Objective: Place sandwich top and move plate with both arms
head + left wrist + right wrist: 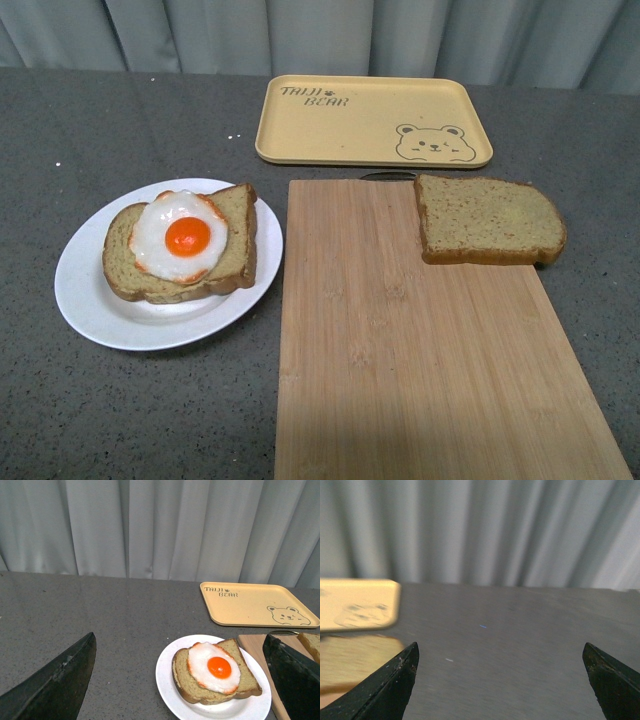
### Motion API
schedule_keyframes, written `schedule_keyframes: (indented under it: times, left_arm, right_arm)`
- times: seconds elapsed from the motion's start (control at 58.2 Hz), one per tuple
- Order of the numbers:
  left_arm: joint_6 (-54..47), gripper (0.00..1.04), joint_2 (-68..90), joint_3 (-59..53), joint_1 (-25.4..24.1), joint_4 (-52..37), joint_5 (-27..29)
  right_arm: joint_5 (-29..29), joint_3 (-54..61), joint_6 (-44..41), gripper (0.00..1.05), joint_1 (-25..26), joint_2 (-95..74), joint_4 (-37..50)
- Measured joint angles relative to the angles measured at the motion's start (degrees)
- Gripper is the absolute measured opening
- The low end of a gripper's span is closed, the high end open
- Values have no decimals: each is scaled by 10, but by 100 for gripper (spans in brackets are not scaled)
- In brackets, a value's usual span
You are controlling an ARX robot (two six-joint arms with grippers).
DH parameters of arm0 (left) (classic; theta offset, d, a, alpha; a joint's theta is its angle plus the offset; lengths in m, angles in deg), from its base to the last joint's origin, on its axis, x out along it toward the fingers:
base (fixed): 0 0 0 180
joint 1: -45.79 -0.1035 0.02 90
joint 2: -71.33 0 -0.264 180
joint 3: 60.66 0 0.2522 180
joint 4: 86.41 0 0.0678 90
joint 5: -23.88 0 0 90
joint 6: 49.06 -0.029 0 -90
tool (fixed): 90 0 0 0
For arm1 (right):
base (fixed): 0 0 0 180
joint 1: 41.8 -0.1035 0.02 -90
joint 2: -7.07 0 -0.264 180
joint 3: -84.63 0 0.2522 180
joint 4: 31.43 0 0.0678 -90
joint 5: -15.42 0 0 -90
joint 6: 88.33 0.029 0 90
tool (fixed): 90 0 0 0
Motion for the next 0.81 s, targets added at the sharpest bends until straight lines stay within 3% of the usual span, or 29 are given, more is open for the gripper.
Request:
schedule_keyframes:
  times: [0.034, 0.069, 0.223, 0.309, 0.567, 0.808]
  left_arm:
    - [0, 98, 0, 0, 0, 0, -1]
    - [0, 98, 0, 0, 0, 0, -2]
    - [0, 98, 0, 0, 0, 0, -2]
    - [0, 98, 0, 0, 0, 0, -2]
    - [0, 98, 0, 0, 0, 0, -2]
    - [0, 98, 0, 0, 0, 0, -2]
  right_arm:
    - [-40, -3, -36, 95, 9, -52, 28]
    - [-35, -4, -49, 95, 27, -89, 49]
    - [118, -50, -55, 95, 153, -352, 209]
    - [183, -96, -40, 95, 184, -481, 256]
    - [369, -271, 73, 95, 205, -778, 188]
    - [454, -407, 155, 95, 181, -938, 98]
